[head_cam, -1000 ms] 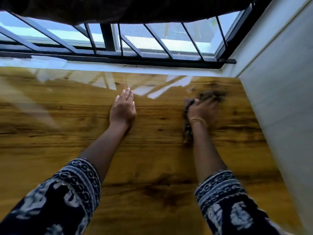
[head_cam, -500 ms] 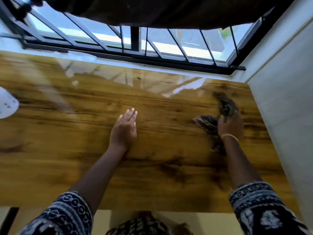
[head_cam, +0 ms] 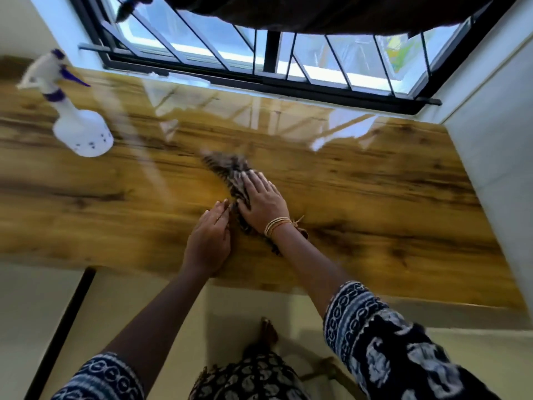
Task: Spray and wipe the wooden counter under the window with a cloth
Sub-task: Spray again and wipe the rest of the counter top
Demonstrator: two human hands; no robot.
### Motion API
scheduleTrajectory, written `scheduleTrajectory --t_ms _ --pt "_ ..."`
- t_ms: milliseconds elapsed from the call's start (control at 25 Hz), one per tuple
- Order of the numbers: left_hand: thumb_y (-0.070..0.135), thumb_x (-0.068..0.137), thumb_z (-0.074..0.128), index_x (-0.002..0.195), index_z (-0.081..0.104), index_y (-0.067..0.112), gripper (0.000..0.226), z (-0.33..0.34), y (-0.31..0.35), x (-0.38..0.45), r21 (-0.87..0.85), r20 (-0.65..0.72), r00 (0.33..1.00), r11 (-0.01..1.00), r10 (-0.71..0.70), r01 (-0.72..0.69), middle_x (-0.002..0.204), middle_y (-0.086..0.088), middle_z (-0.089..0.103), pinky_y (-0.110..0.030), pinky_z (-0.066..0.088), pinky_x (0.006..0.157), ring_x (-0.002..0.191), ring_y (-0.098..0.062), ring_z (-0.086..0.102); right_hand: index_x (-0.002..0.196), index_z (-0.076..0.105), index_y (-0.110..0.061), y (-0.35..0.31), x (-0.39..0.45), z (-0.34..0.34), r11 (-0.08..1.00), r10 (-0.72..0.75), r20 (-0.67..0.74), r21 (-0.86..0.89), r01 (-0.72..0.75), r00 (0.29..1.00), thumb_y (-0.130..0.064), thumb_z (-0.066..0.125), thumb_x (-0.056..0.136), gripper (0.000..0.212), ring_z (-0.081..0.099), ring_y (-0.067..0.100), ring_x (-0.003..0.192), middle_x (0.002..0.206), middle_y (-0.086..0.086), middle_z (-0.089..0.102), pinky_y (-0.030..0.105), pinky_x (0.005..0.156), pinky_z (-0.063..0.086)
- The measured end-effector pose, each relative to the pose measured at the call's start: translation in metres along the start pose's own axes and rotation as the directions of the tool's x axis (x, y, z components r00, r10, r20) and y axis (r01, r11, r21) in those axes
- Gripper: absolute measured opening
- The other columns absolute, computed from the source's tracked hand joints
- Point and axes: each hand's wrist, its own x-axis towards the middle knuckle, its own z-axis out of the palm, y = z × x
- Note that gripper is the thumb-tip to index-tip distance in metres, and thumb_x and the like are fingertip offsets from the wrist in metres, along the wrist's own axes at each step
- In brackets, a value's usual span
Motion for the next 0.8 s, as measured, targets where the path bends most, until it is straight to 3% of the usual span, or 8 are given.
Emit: scheduleTrajectory --t_ms 80,200,320,400,480,600,800 --pt "0.005 0.093 0.045 0.137 0.047 -0.002 0.045 -0.011 -0.014 -0.027 0.003 -0.002 1.0 1.0 0.009 -0.009 0.145 -0.017 0.046 -0.043 0.031 0.115 0.136 -0.029 0.042 0.155 0.019 -0.019 0.0 -0.018 0.0 0.998 -0.066 0.007 0.014 0.066 0.998 -0.047 0.04 0.097 0.068 0.018 0.022 0.15 0.162 0.004 0.022 0.036 0.121 0.015" --pt "0.004 0.094 0.047 0.137 0.048 0.0 0.044 -0.023 -0.034 -0.061 0.015 0.002 0.999 0.999 0.049 -0.049 0.146 -0.014 0.045 -0.042 0.03 0.114 0.138 -0.028 0.04 0.153 0.025 -0.017 0.05 -0.054 -0.014 0.956 0.29 -0.108 0.087 -0.282 0.951 -0.037 0.048 0.096 0.065 0.023 0.027 0.147 0.16 0.009 0.026 0.041 0.119 0.022" --pt "0.005 0.095 0.046 0.139 0.045 0.001 0.044 -0.029 -0.048 -0.085 0.006 0.026 0.998 0.998 0.061 -0.061 0.148 -0.013 0.042 -0.042 0.029 0.115 0.14 -0.026 0.036 0.154 0.022 -0.012 0.114 -0.123 -0.023 0.725 0.688 -0.181 0.202 -0.659 0.702 -0.036 0.045 0.098 0.065 0.019 0.03 0.149 0.161 0.013 0.022 0.044 0.12 0.02" --pt "0.007 0.097 0.044 0.141 0.043 0.002 0.045 -0.035 -0.057 -0.096 0.0 0.045 0.997 0.998 0.065 -0.065 0.151 -0.012 0.039 -0.041 0.025 0.116 0.142 -0.025 0.033 0.155 0.017 -0.011 0.127 -0.164 -0.019 0.582 0.813 -0.2 0.229 -0.781 0.547 -0.041 0.041 0.099 0.067 0.015 0.03 0.15 0.162 0.013 0.018 0.045 0.12 0.017" --pt "0.008 0.098 0.041 0.144 0.04 0.004 0.046 -0.041 -0.066 -0.107 0.008 0.059 0.995 0.996 0.087 -0.087 0.153 -0.01 0.035 -0.037 0.02 0.117 0.144 -0.023 0.029 0.155 0.013 -0.01 0.12 -0.177 -0.011 0.523 0.851 -0.199 0.232 -0.82 0.486 -0.042 0.038 0.1 0.069 0.011 0.029 0.151 0.163 0.014 0.014 0.044 0.121 0.014" --pt "0.009 0.099 0.039 0.146 0.035 0.007 0.048 -0.048 -0.082 -0.123 0.002 0.065 0.994 0.996 0.085 -0.085 0.156 -0.007 0.03 -0.032 0.014 0.117 0.146 -0.021 0.024 0.155 0.01 -0.008 0.086 -0.162 -0.004 0.518 0.853 -0.19 0.201 -0.832 0.486 -0.042 0.038 0.1 0.071 0.009 0.031 0.151 0.162 0.018 0.012 0.044 0.122 0.012" --pt "0.012 0.099 0.04 0.146 0.035 0.006 0.047 -0.069 -0.124 -0.147 -0.012 0.024 1.0 1.0 0.015 -0.014 0.156 -0.01 0.03 -0.039 0.023 0.118 0.146 -0.023 0.024 0.156 0.012 -0.01 -0.01 -0.112 0.01 0.713 0.699 -0.162 0.091 -0.695 0.696 -0.046 0.036 0.1 0.07 0.015 0.034 0.149 0.16 0.018 0.02 0.046 0.12 0.017"
